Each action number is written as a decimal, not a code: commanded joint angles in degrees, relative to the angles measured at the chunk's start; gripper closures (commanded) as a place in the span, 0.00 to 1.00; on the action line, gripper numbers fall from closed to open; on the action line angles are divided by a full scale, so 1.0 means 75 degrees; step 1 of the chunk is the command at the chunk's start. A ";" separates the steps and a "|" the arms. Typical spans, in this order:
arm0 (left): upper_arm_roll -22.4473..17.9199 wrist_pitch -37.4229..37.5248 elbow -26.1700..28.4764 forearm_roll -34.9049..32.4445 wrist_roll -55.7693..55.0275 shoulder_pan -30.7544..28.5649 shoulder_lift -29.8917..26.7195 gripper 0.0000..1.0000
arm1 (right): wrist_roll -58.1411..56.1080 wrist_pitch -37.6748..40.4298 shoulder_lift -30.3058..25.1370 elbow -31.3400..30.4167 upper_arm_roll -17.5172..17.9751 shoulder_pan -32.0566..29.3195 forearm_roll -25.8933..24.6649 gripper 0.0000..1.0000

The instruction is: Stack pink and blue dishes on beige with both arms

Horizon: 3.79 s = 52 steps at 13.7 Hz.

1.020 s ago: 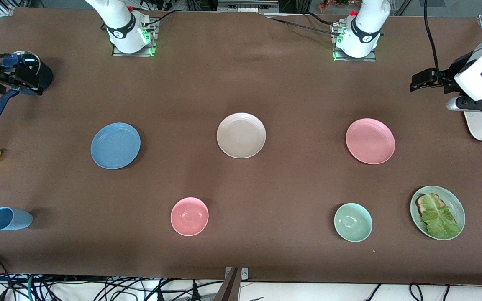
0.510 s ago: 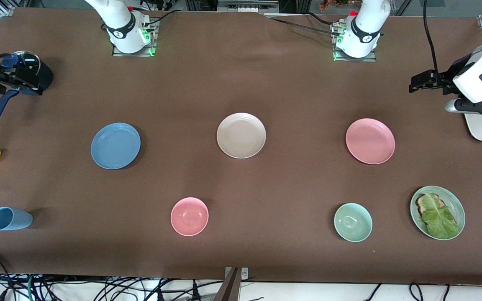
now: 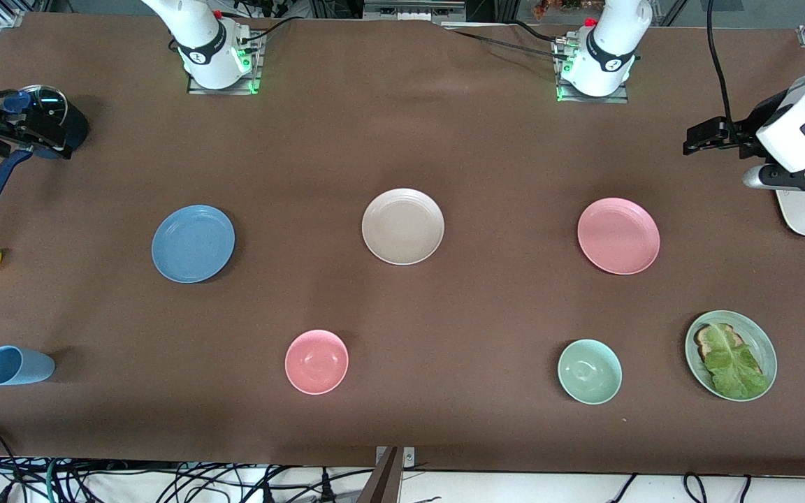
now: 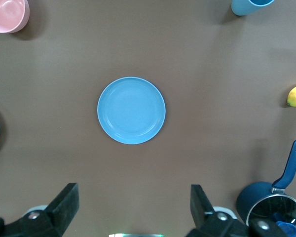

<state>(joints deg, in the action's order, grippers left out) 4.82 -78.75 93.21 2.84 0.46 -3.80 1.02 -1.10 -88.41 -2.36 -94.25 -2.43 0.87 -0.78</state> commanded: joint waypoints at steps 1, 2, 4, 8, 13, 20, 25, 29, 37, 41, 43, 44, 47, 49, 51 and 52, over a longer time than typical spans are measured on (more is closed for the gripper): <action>0.0002 -0.0058 -0.0087 -0.0015 -0.0026 -0.0044 0.0063 0.00 | 0.0087 0.0116 0.0056 0.0157 0.0007 0.0013 0.0068 0.00; 0.0002 -0.0058 -0.0238 -0.0003 -0.0026 -0.0114 0.0168 0.00 | 0.0076 0.0105 0.0056 0.0157 0.0007 0.0013 0.0068 0.00; 0.0014 -0.0058 -0.0485 0.0020 -0.0014 -0.0232 0.0507 0.00 | 0.0076 0.0105 0.0056 0.0157 0.0007 0.0013 0.0068 0.00; 0.0037 -0.0058 -0.0662 -0.0050 -0.0002 -0.0161 0.1117 0.00 | 0.0087 0.0105 0.0056 0.0157 0.0007 0.0013 0.0080 0.00; 0.0026 -0.0628 -0.0627 -0.0378 -0.0014 -0.0255 0.1762 0.00 | 0.0087 0.0093 0.0056 0.0157 0.0007 0.0013 0.0080 0.00; 0.0037 -0.2083 0.0308 -0.0285 0.0324 -0.0898 0.2127 0.00 | 0.0087 0.0081 0.0056 0.0145 0.0007 0.0013 0.0080 0.00; 0.0002 -0.3557 0.1911 0.0079 0.0957 -0.1122 0.1543 0.00 | 0.0087 0.0093 0.0056 0.0145 -0.0005 0.0013 0.0080 0.00; -0.0582 -0.5000 0.3577 0.1083 0.2044 -0.1005 0.0873 0.00 | 0.0087 0.0093 0.0056 0.0145 -0.0005 0.0013 0.0092 0.00; -0.0830 -0.6596 0.4600 0.2584 0.4564 -0.1578 0.1386 0.00 | 0.0087 0.0093 0.0056 0.0133 -0.0016 0.0013 0.0092 0.00; -0.0830 -0.7053 0.4612 0.3160 0.5363 -0.1731 0.1891 0.00 | 0.0087 0.0093 0.0056 0.0145 -0.0016 0.0013 0.0092 0.00; -0.0830 -0.7159 0.4612 0.3418 0.5633 -0.1732 0.2078 0.00 | 0.0087 0.0105 0.0056 0.0145 -0.0016 0.0013 0.0092 0.00; -0.0830 -0.7241 0.4612 0.3500 0.5716 -0.1732 0.2160 0.00 | 0.0087 0.0116 0.0056 0.0133 -0.0016 0.0013 0.0092 0.00; -0.0818 -0.7475 0.4611 0.3559 0.5763 -0.1732 0.2337 0.01 | 0.0087 0.0116 0.0056 0.0133 -0.0016 0.0013 0.0092 0.00; -0.0818 -0.7616 0.4600 0.3781 0.5961 -0.1720 0.2477 0.01 | 0.0087 0.0116 0.0056 0.0133 -0.0016 0.0013 0.0092 0.00; -0.0807 -0.7838 0.4600 0.3980 0.6138 -0.1697 0.2676 0.01 | 0.0087 0.0116 0.0056 0.0133 -0.0016 0.0013 0.0092 0.00; -0.0807 -0.7909 0.4600 0.4132 0.6289 -0.1685 0.2781 0.01 | 0.0087 0.0116 0.0056 0.0133 -0.0016 0.0013 0.0092 0.00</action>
<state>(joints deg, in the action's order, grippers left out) -1.46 -136.26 127.71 30.64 44.00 -16.43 20.32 -1.00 -88.41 -2.20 -94.25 -2.40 0.88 -0.74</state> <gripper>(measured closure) 0.009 0.000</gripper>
